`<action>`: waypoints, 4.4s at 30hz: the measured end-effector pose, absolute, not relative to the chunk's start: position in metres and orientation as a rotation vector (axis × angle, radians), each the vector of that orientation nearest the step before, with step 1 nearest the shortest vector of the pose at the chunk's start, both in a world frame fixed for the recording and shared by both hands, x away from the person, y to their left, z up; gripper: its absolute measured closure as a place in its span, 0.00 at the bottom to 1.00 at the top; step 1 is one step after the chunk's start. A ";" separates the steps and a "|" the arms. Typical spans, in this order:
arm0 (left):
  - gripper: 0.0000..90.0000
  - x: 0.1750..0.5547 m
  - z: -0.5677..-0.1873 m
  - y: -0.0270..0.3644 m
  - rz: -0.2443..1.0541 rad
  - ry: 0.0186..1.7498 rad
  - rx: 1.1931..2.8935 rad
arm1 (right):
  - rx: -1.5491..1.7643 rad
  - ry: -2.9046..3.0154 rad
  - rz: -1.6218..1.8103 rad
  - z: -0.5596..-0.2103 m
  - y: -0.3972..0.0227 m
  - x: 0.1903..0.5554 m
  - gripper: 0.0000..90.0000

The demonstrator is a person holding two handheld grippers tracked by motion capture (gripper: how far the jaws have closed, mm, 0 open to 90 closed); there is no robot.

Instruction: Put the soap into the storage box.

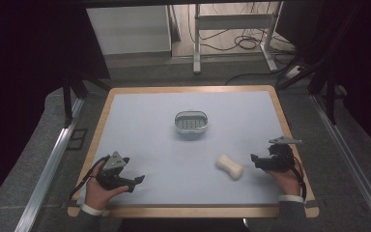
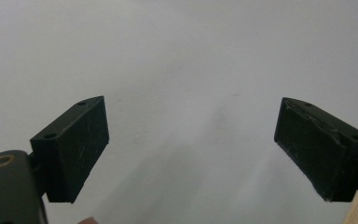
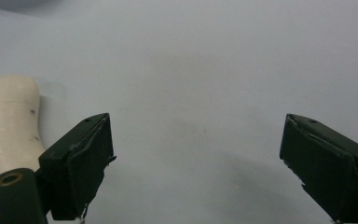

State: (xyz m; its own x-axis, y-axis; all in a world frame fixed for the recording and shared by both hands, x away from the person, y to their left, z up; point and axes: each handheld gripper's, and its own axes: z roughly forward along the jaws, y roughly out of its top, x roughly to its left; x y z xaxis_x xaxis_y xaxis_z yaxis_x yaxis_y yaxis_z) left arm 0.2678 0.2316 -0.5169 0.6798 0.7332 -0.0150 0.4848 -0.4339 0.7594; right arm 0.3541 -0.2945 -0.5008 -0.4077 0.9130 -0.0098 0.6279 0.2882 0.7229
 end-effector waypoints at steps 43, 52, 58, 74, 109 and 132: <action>0.12 0.265 -0.514 0.234 0.413 0.943 2.103 | 1.253 2.263 0.932 -0.479 -0.281 0.344 0.18; 0.12 0.264 -0.513 0.235 0.419 0.946 2.096 | 1.209 2.335 0.899 -0.473 -0.276 0.346 0.21; 0.12 0.263 -0.513 0.235 0.417 0.946 2.098 | 1.169 2.373 0.851 -0.470 -0.269 0.349 0.21; 0.12 0.264 -0.515 0.235 0.414 0.943 2.113 | 1.128 2.435 0.834 -0.459 -0.253 0.357 0.22; 0.12 0.264 -0.515 0.234 0.413 0.928 2.116 | 1.023 2.740 0.579 -0.480 -0.191 0.362 0.36; 0.12 0.265 -0.516 0.233 0.409 0.926 2.120 | 1.035 2.833 0.290 -0.494 -0.165 0.373 0.55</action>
State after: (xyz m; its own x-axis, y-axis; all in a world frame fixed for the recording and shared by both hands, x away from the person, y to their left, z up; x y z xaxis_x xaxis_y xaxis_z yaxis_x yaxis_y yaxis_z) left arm 0.2647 0.2331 -0.5162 0.6837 0.7297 -0.0130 0.4815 -0.4376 0.7593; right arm 0.3725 -0.1651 -0.4943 -0.7610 0.6476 -0.0388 0.6263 0.7489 0.2166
